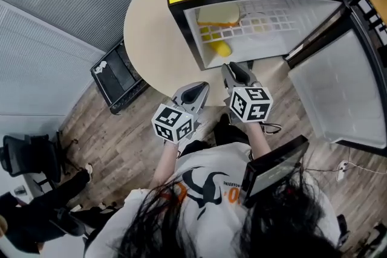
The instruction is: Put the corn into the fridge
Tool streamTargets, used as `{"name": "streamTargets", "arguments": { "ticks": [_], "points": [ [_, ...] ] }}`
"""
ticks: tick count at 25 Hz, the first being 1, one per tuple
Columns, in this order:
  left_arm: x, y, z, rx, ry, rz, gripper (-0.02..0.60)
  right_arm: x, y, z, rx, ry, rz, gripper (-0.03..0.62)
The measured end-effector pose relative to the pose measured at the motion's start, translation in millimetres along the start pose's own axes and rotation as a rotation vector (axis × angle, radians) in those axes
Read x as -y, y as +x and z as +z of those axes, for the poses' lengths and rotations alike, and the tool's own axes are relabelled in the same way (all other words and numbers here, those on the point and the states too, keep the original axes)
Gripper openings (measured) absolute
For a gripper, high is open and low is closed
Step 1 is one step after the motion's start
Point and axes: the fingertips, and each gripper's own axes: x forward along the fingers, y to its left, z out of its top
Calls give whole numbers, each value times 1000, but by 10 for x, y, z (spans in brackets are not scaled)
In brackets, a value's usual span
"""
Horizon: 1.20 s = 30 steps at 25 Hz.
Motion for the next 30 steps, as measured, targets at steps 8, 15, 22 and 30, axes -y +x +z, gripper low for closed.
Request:
{"name": "streamTargets", "arguments": {
  "ticks": [8,15,22,30],
  "points": [
    [86,-415,-31,43,13,-35,15,-397,-347,-235,21,52,-15,61],
    [324,-898,-234,48,23,-70,15,-728,-731,-519,49,102,-43,46],
    [515,-1314,-539,24,14,-103,15,-1072,-1123,-851,66,133,-55,34],
    [862,-1515,-645,41,13,-158,15,-1253,-1542,-987,75,103,-84,31]
  ]
}}
